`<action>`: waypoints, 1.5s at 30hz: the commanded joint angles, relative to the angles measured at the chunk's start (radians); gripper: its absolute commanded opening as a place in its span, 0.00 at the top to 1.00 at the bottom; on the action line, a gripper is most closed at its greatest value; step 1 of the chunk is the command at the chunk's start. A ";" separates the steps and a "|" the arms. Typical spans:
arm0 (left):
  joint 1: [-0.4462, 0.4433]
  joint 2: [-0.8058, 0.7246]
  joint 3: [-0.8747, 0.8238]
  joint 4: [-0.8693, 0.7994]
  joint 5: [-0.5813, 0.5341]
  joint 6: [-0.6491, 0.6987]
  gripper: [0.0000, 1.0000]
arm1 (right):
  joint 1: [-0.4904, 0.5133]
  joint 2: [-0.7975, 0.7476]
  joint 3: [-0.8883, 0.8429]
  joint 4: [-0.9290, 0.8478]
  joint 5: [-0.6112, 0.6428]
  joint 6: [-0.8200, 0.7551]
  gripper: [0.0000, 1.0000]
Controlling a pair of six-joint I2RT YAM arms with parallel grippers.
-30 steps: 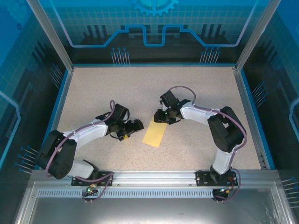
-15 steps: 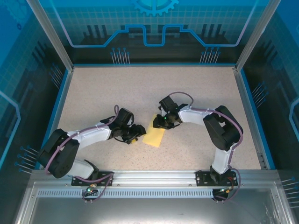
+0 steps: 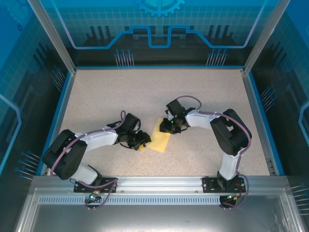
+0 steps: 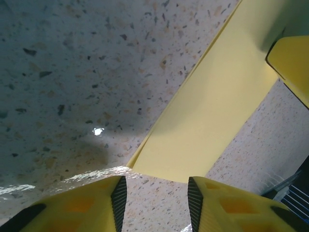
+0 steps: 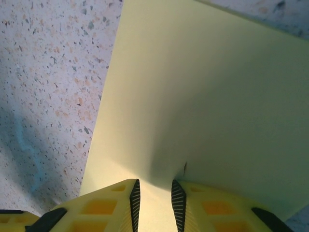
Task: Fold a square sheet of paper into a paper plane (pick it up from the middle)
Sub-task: Rotate the square sheet of paper at the center of the table, then fold the triangle a second time at the center of the table.
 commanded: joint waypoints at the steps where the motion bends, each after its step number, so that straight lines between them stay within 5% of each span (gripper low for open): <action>1: -0.013 0.025 0.016 -0.020 0.030 0.007 0.63 | -0.014 0.057 -0.051 0.006 0.002 0.025 0.73; 12: -0.014 0.054 0.029 0.001 0.035 0.017 0.67 | -0.086 0.078 -0.131 0.165 -0.169 0.081 0.73; 23: -0.016 0.056 0.034 0.048 0.044 0.015 0.75 | -0.092 0.078 -0.130 0.156 -0.167 0.072 0.74; 45: -0.041 0.031 0.041 0.278 0.104 -0.008 0.74 | -0.089 0.079 -0.099 0.077 -0.138 0.044 0.77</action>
